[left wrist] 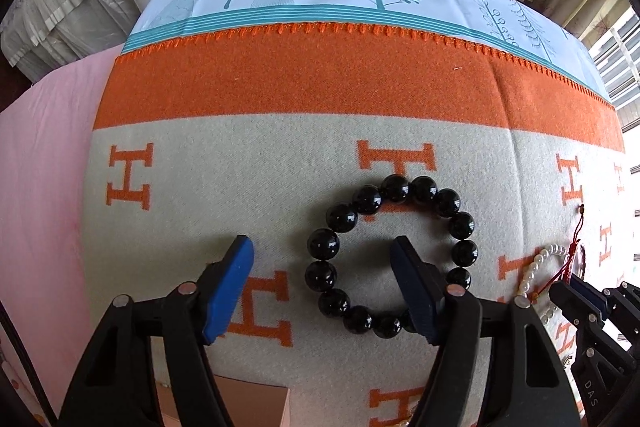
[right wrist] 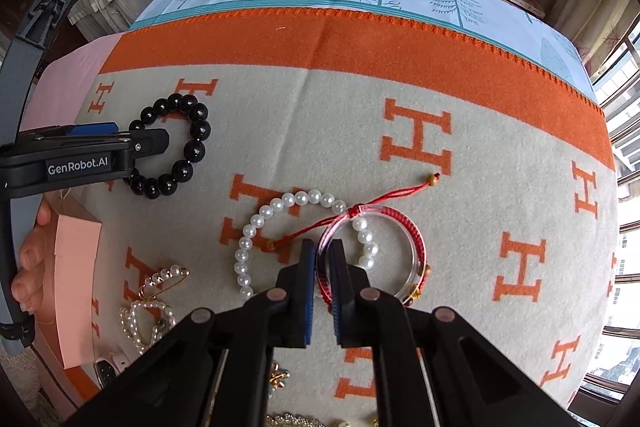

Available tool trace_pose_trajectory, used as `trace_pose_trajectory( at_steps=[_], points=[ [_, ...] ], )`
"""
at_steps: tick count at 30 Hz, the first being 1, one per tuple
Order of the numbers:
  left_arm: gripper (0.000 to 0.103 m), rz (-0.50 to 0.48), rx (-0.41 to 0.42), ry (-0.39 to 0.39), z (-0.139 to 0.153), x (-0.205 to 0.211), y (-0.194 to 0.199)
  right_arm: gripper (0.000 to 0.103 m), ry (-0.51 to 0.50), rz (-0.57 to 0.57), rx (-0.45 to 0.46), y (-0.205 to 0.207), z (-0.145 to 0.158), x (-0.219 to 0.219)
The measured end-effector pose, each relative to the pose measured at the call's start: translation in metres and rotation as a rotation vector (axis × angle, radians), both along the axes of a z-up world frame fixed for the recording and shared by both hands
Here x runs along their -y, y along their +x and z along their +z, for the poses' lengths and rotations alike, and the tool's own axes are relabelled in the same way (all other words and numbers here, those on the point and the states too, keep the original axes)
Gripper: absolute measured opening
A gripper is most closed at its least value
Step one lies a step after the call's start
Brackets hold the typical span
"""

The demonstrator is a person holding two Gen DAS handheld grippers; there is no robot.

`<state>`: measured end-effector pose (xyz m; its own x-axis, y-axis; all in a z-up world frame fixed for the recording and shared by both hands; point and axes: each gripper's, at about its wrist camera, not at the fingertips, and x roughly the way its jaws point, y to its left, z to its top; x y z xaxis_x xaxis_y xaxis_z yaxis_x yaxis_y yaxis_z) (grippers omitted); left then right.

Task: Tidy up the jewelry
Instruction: 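Grasp the black bead bracelet with the left tool while the right tool lifts the red bracelet, then carry both bracelets into the pink box and open both tools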

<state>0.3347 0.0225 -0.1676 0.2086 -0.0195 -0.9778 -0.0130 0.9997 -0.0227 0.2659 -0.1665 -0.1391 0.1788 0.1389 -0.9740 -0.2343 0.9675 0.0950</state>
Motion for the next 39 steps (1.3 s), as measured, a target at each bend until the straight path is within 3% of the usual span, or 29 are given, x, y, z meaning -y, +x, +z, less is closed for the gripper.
trace_pose_trajectory(
  at_steps=[1, 2, 3, 8, 13, 18, 23, 27, 32, 36, 39],
  points=[
    [0.046, -0.011, 0.007, 0.001, 0.002, 0.004, 0.0, 0.007, -0.004, -0.003, 0.015, -0.003, 0.003, 0.001],
    [0.023, -0.022, 0.008, 0.002, 0.004, 0.007, -0.002, 0.007, 0.0, -0.007, 0.027, -0.005, 0.006, 0.002],
    [0.013, -0.028, 0.001, 0.001, 0.005, 0.01, -0.002, 0.007, 0.011, -0.013, 0.035, -0.007, 0.009, 0.004],
    [0.012, -0.034, 0.053, -0.023, 0.016, 0.022, -0.015, 0.007, 0.084, -0.058, 0.08, -0.02, 0.033, 0.021],
    [0.012, -0.042, 0.15, -0.105, 0.055, 0.025, -0.042, 0.007, 0.164, -0.105, 0.124, -0.042, 0.06, 0.04],
    [0.012, -0.023, 0.255, -0.221, 0.105, 0.002, -0.083, 0.007, 0.227, -0.122, 0.19, -0.071, 0.085, 0.042],
    [0.012, 0.014, 0.373, -0.283, 0.153, -0.033, -0.14, 0.007, 0.285, -0.091, 0.233, -0.1, 0.105, 0.03],
    [0.013, 0.041, 0.422, -0.305, 0.174, -0.065, -0.179, 0.007, 0.311, -0.022, 0.256, -0.12, 0.117, 0.009],
    [0.013, 0.079, 0.412, -0.291, 0.159, -0.092, -0.219, 0.007, 0.33, 0.084, 0.256, -0.142, 0.123, -0.027],
    [0.013, 0.111, 0.34, -0.252, 0.117, -0.105, -0.234, 0.007, 0.325, 0.174, 0.245, -0.156, 0.122, -0.058],
    [0.013, 0.147, 0.302, -0.178, 0.087, -0.112, -0.242, 0.007, 0.309, 0.233, 0.234, -0.165, 0.119, -0.08]
  ],
)
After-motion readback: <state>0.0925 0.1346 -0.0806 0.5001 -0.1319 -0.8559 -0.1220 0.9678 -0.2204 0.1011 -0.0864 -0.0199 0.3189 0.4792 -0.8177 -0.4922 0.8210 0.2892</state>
